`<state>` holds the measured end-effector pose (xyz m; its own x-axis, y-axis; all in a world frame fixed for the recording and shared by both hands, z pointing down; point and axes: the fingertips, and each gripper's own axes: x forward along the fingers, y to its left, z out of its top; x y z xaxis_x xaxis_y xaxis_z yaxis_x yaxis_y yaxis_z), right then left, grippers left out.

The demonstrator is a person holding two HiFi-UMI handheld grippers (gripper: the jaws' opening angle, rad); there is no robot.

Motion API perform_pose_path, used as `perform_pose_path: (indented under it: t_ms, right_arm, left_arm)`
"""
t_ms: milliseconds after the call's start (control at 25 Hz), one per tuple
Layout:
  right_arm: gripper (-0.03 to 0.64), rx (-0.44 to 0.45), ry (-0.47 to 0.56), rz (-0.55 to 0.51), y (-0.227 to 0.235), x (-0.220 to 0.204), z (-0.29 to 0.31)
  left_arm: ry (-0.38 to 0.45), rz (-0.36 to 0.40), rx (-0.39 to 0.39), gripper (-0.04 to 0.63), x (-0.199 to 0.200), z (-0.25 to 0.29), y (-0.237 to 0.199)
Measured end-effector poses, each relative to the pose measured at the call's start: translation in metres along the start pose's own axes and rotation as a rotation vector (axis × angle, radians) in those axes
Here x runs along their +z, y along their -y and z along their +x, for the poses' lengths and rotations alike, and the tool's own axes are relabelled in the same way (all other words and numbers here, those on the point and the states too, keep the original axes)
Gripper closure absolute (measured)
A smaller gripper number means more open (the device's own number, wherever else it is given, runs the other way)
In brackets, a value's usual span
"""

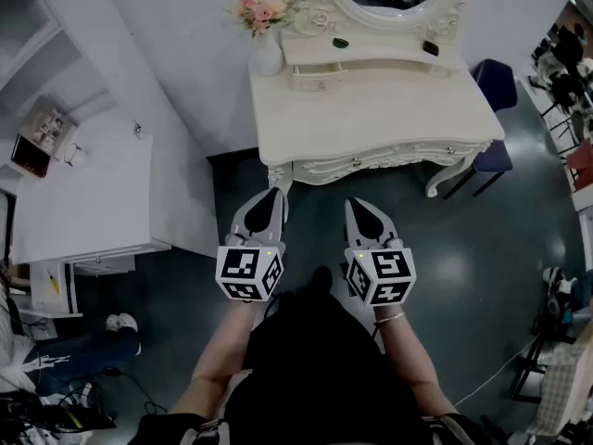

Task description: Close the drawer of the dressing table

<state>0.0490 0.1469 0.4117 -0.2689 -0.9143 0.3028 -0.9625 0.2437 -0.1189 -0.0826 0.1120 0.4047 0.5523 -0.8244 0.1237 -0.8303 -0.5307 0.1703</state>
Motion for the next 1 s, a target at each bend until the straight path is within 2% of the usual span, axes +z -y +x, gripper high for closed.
perform_pose_path:
  t_ms: [560, 1000]
  right_arm:
    - [0.614, 0.038, 0.026, 0.028, 0.055, 0.018, 0.047]
    - [0.614, 0.077, 0.03, 0.035, 0.077, 0.027, 0.066]
  left_arm:
    - [-0.012, -0.005, 0.048, 0.589, -0.003, 0.074, -0.002]
    - [-0.013, 0.005, 0.092, 0.589, -0.001, 0.101, 0.002]
